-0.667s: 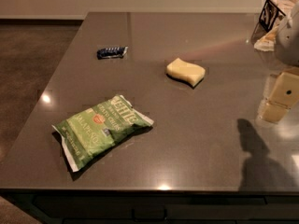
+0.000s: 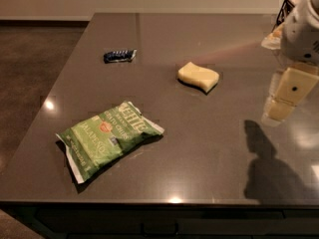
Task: Pick rxbar blueberry
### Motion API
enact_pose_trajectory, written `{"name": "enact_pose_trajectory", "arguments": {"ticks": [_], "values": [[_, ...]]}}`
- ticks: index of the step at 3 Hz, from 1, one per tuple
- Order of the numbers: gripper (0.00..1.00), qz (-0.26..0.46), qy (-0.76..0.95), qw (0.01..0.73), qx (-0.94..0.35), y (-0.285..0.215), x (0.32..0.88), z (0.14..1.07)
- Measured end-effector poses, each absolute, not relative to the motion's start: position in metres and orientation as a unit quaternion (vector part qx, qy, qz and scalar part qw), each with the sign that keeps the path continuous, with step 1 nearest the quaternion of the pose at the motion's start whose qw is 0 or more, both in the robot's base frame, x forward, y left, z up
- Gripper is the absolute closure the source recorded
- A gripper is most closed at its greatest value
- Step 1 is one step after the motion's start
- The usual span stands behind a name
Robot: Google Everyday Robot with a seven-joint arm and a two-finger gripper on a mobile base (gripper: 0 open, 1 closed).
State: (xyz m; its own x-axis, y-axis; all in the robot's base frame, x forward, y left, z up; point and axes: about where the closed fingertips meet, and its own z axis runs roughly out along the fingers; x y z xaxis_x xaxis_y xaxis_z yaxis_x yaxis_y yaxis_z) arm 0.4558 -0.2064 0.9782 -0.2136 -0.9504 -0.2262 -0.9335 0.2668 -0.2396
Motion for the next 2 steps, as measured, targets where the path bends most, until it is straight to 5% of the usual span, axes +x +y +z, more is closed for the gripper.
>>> {"name": "enact_pose_trajectory", "arguments": {"ticks": [2], "values": [[0.00, 0.022, 0.769, 0.199, -0.608, -0.152, 0.542, 0.971]]}}
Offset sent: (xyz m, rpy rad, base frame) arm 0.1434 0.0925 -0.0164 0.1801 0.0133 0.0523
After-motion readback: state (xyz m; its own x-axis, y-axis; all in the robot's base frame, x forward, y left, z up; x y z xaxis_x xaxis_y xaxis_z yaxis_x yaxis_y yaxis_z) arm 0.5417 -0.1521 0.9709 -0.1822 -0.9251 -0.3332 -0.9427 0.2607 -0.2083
